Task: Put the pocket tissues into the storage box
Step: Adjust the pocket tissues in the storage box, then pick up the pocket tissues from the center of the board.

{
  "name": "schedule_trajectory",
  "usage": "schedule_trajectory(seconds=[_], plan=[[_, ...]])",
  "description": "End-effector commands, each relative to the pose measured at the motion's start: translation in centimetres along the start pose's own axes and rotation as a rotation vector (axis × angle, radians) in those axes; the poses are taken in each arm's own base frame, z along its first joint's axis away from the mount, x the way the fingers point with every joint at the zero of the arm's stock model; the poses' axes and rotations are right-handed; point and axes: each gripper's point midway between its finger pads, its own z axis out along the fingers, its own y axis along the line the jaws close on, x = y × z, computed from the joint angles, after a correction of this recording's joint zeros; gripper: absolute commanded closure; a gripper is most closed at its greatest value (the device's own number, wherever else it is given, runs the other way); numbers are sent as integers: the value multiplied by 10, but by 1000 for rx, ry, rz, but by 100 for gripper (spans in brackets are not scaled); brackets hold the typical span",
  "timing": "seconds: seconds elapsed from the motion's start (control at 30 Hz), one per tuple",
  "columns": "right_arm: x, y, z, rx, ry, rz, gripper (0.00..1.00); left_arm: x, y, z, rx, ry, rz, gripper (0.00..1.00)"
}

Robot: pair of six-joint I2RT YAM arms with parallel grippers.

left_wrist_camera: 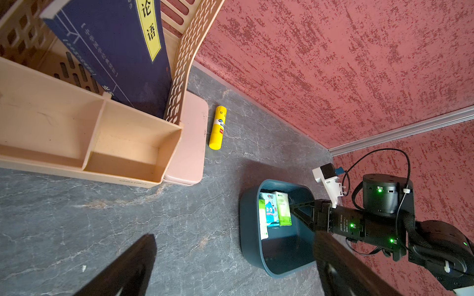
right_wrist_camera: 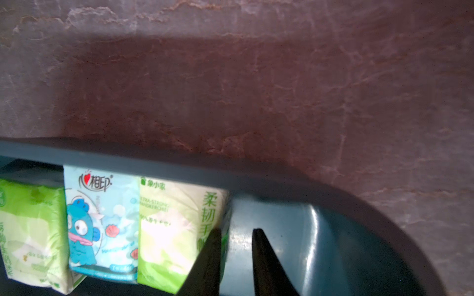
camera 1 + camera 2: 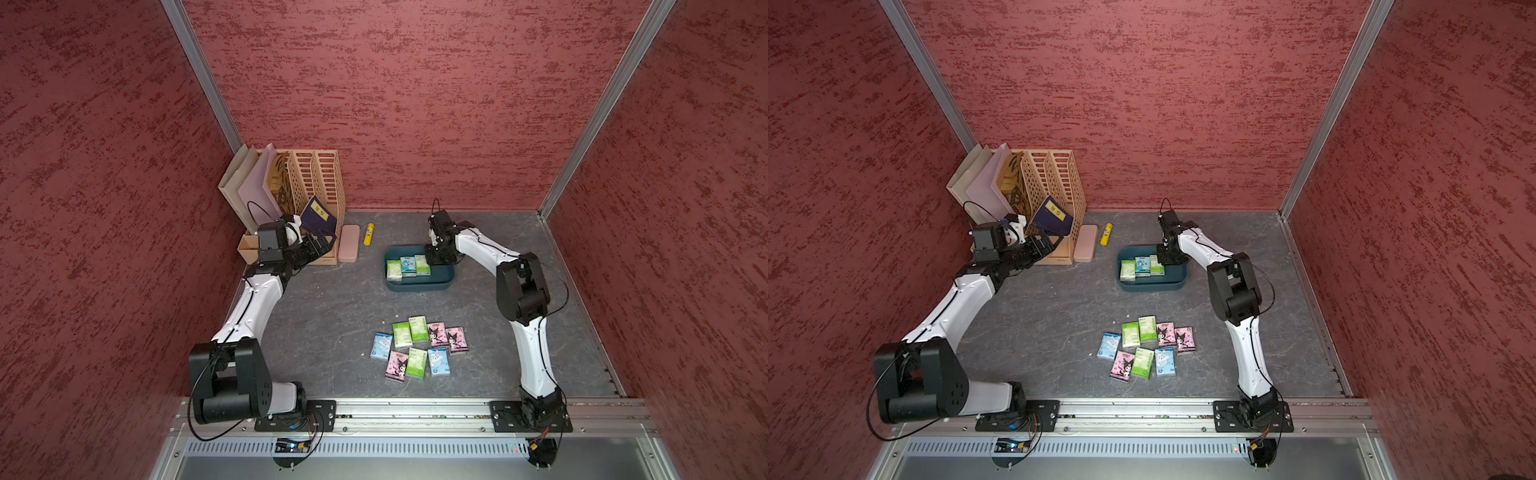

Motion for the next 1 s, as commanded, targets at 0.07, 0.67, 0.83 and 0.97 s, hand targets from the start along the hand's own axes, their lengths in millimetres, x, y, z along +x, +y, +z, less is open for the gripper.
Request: schedule_trajectory(seconds=[0.07, 0.67, 0.83, 0.97], plan=[[-19, 8, -27, -6, -93, -17, 65, -1, -15, -4, 17, 7, 37, 0], [82, 50, -123, -120, -145, -105, 40, 68, -98, 60, 108, 257, 281, 0], [134, 70, -105, -191, -56, -113, 39, 84, -102, 75, 164, 313, 205, 0], [157, 83, -88, -224, 4, -121, 41, 97, -102, 88, 208, 369, 141, 0]])
